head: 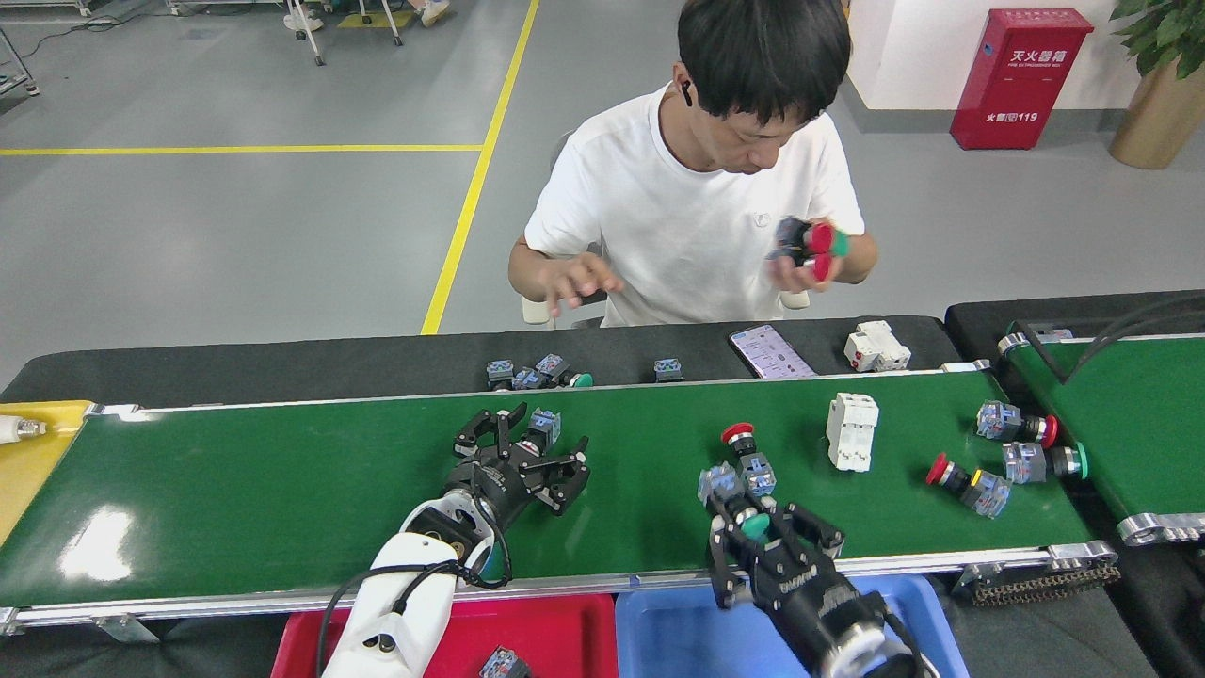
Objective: Pick switch part from conveyor to tray
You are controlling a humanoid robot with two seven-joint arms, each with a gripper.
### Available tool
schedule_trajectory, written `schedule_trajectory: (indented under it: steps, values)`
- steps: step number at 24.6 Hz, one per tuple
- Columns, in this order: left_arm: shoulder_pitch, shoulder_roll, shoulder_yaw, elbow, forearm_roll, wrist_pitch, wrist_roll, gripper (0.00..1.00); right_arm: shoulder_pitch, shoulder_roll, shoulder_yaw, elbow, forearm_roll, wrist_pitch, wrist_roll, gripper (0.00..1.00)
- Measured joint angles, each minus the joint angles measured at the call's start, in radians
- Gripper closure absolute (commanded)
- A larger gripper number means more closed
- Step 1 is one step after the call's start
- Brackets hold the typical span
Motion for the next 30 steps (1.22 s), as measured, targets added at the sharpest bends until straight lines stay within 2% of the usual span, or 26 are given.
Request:
schedule_trajectory:
  steps: [1,2,3,4,8,13,14,18,23,26,30]
  values:
    - [0.0,0.004,0.004,0.003,0.0,-0.003,0.002,0.87,0.0,0.006,0.014,0.0,0.0,-0.051,-0.001,0.64]
    - [0.0,0.01,0.007,0.004,0.0,-0.007,0.004,0.91,0.0,0.019,0.046,0.001,0.0,-0.108,-0.002,0.48]
    - [0.0,0.015,0.012,0.005,0.002,-0.011,0.005,0.93,-0.001,0.035,0.084,0.006,0.004,-0.144,0.003,0.22]
    - [-0.001,0.018,0.022,0.005,0.007,-0.012,0.006,0.95,-0.002,0.054,0.117,0.014,0.008,-0.163,0.017,0.03]
    - [0.0,0.025,0.042,-0.003,0.052,-0.024,0.006,0.97,-0.017,0.163,0.18,0.067,0.021,-0.204,0.112,0.03]
    - [0.02,0.038,0.042,-0.106,0.082,-0.031,0.012,0.97,-0.04,0.169,0.164,0.076,0.033,-0.21,0.138,0.04]
    - [0.044,0.042,0.043,-0.154,0.083,-0.031,0.013,0.96,-0.04,0.169,0.135,0.07,0.033,-0.205,0.14,0.04]
    - [0.201,0.084,0.042,-0.376,0.083,-0.035,0.015,0.95,-0.057,0.176,-0.1,0.044,0.033,-0.125,0.143,0.06]
    - [0.446,0.15,0.052,-0.65,0.084,-0.04,0.016,0.94,-0.045,0.176,-0.37,0.026,0.033,0.012,0.128,0.06]
    - [0.62,0.226,0.092,-0.782,0.087,-0.04,0.063,0.93,0.011,0.176,-0.499,0.015,0.034,0.046,0.103,0.07]
    - [0.782,0.363,0.111,-0.878,0.087,-0.041,0.166,0.92,0.125,0.176,-0.555,0.001,0.058,0.06,0.039,0.08]
